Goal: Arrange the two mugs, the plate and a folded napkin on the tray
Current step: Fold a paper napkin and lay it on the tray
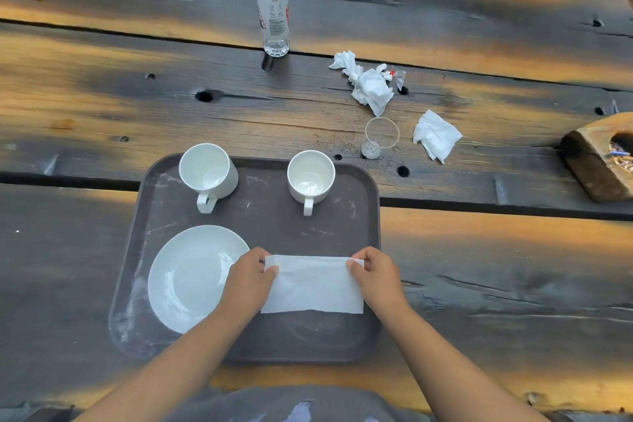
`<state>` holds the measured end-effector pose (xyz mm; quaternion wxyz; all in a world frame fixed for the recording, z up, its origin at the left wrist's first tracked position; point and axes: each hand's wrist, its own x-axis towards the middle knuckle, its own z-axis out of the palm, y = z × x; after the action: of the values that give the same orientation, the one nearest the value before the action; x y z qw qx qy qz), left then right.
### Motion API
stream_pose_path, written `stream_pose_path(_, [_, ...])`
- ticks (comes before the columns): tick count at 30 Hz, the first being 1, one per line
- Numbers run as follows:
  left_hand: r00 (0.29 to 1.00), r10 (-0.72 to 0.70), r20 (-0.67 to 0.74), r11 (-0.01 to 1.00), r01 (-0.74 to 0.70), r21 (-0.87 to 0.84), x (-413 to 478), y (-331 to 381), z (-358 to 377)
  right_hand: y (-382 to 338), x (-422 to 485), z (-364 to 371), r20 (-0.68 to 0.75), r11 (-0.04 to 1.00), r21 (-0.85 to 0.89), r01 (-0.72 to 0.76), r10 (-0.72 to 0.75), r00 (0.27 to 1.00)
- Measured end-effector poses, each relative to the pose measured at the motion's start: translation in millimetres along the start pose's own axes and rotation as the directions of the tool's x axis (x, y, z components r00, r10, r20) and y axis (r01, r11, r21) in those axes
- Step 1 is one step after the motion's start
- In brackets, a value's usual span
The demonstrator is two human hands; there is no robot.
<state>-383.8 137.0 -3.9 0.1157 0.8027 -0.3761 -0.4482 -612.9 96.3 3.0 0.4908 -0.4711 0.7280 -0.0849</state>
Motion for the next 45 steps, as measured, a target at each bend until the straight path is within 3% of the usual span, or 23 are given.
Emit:
stream_pose_path(21, [1.000,0.024,0.018,0.999,-0.025,0.025,-6,5,-6,-6,2,-10,-0.025,0.999,-0.044,-0.005,0.004,1.000])
stream_pose_path(28, [1.000,-0.008,0.015,0.997,0.009,-0.075,-12,6,-20,-9,1,-17,-0.035,0.999,-0.030,-0.035,0.034,0.999])
stream_pose_path(39, [0.997,0.059,-0.058,0.998,-0.060,-0.008,-20,7,-27,-11,-5,-26,-0.082,0.993,-0.116,0.034,-0.044,0.996])
stream_pose_path(45, [0.990,0.140,-0.020,0.981,-0.136,0.137,-25,6,-25,-17,-12,-17,-0.035,0.966,-0.235,0.104,-0.115,0.993])
